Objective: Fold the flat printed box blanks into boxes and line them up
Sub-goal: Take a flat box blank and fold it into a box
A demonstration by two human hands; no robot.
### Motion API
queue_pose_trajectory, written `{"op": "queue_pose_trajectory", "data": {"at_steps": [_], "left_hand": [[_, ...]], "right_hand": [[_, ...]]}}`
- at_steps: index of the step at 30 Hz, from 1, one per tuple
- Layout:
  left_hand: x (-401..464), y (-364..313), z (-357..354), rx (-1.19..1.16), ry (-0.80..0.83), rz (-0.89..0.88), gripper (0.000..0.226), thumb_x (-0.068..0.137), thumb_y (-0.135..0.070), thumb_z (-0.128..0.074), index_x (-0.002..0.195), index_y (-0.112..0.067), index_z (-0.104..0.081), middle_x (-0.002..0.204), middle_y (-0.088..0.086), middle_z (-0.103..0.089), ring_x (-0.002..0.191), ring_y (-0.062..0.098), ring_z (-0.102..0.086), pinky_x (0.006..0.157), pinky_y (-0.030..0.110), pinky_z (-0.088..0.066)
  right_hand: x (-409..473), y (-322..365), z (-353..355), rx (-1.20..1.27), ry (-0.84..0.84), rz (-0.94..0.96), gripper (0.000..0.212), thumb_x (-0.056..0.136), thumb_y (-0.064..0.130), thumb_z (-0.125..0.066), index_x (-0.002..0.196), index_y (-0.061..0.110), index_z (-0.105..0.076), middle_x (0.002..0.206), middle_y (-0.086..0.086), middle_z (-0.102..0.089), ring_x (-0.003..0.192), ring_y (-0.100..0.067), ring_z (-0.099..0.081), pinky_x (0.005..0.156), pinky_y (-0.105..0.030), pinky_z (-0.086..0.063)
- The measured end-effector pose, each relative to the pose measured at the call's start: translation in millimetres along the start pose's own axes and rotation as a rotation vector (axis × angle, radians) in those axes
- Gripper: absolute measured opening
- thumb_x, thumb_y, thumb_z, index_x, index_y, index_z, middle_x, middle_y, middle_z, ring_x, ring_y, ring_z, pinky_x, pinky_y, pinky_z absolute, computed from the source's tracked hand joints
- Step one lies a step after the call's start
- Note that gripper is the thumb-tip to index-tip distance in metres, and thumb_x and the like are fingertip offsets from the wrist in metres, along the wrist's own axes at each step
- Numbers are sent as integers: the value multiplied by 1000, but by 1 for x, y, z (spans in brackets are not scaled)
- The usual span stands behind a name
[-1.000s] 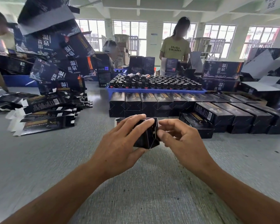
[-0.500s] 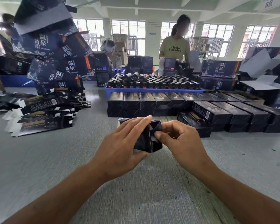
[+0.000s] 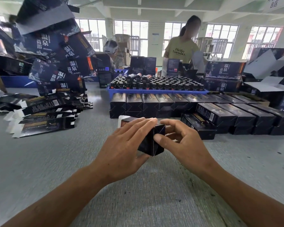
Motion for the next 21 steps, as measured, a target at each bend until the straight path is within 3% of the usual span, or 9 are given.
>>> {"op": "queue_pose_trajectory", "data": {"at_steps": [3, 7, 11, 14, 16, 18, 21], "left_hand": [[0, -8, -6, -7, 36, -66, 89, 84, -39, -66, 158, -25, -20, 160, -7, -34, 151, 14, -24, 117, 39, -28], [0, -4, -5, 12, -4, -35, 91, 81, -25, -74, 156, -21, -23, 163, -1, -28, 153, 18, -19, 120, 43, -24], [-4, 28, 16, -42, -197, 281, 78, 83, -20, -77, 150, -12, -38, 158, 9, -35, 144, 24, -33, 114, 44, -32], [-13, 60, 22, -351, -291, 602, 63, 90, -28, -70, 146, -21, -41, 146, -2, -45, 131, 9, -45, 107, 36, -42], [-18, 72, 13, -654, -257, 749, 55, 94, -31, -67, 143, -27, -43, 133, -9, -59, 115, 2, -59, 100, 34, -49], [-18, 71, 1, -879, -177, 787, 52, 96, -20, -65, 143, -28, -47, 123, -10, -68, 108, 2, -65, 96, 35, -52], [-13, 60, -7, -1074, -99, 714, 63, 82, -10, -67, 142, -27, -52, 121, -6, -71, 114, 11, -66, 94, 39, -51]], "right_hand": [[-2, -5, -7, 14, 71, -33, 74, 71, 69, -73, 137, 43, -49, 114, 16, -66, 101, 3, -67, 79, -22, -59], [5, -17, -4, 136, 21, -119, 60, 77, 40, -77, 132, 40, -53, 102, 12, -69, 92, -5, -71, 75, -26, -59], [8, -28, -1, 277, 45, -205, 61, 61, 25, -75, 120, 31, -59, 93, 15, -72, 93, -16, -72, 78, -32, -62], [6, -29, -5, 309, 80, -216, 56, 57, 17, -76, 111, 27, -62, 93, 15, -73, 96, -13, -72, 75, -25, -60], [5, -27, -8, 273, 99, -211, 54, 57, 18, -77, 109, 26, -63, 95, 16, -73, 94, -8, -71, 74, -19, -58], [4, -25, -11, 219, 114, -216, 54, 58, 22, -78, 110, 26, -64, 99, 15, -73, 95, -5, -70, 76, -20, -56], [3, -29, -14, 202, 143, -256, 49, 67, 16, -82, 112, 24, -64, 101, 12, -75, 95, -7, -72, 86, -27, -54]]}}
Point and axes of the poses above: each hand's wrist, its own x-axis towards the middle knuckle, its own z-axis out of the back of the hand, y = z × x, the point moved 9 cm from there along x, towards the middle knuckle
